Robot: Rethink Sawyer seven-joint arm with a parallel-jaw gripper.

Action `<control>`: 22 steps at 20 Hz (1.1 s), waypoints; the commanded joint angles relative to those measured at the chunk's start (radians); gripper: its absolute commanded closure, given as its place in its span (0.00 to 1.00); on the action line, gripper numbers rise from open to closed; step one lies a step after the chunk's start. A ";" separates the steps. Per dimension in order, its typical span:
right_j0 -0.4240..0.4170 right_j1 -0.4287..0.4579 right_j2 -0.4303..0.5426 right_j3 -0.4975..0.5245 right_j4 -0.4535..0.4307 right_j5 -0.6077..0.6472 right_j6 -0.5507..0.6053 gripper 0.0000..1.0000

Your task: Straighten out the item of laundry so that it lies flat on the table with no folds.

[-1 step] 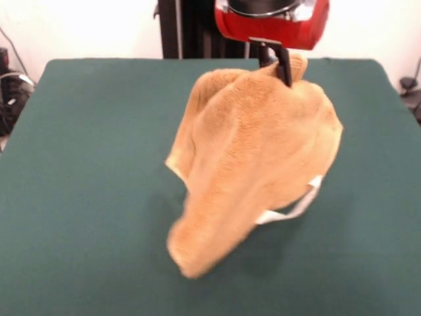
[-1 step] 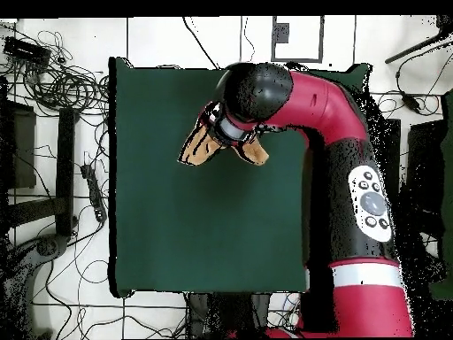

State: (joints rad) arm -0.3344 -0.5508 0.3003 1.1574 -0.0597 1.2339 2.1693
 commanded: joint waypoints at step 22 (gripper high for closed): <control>0.069 0.056 0.034 0.185 0.026 -0.192 0.066 1.00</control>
State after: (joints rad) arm -0.3039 -0.5339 0.3004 1.2037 -0.0615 1.0898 2.1693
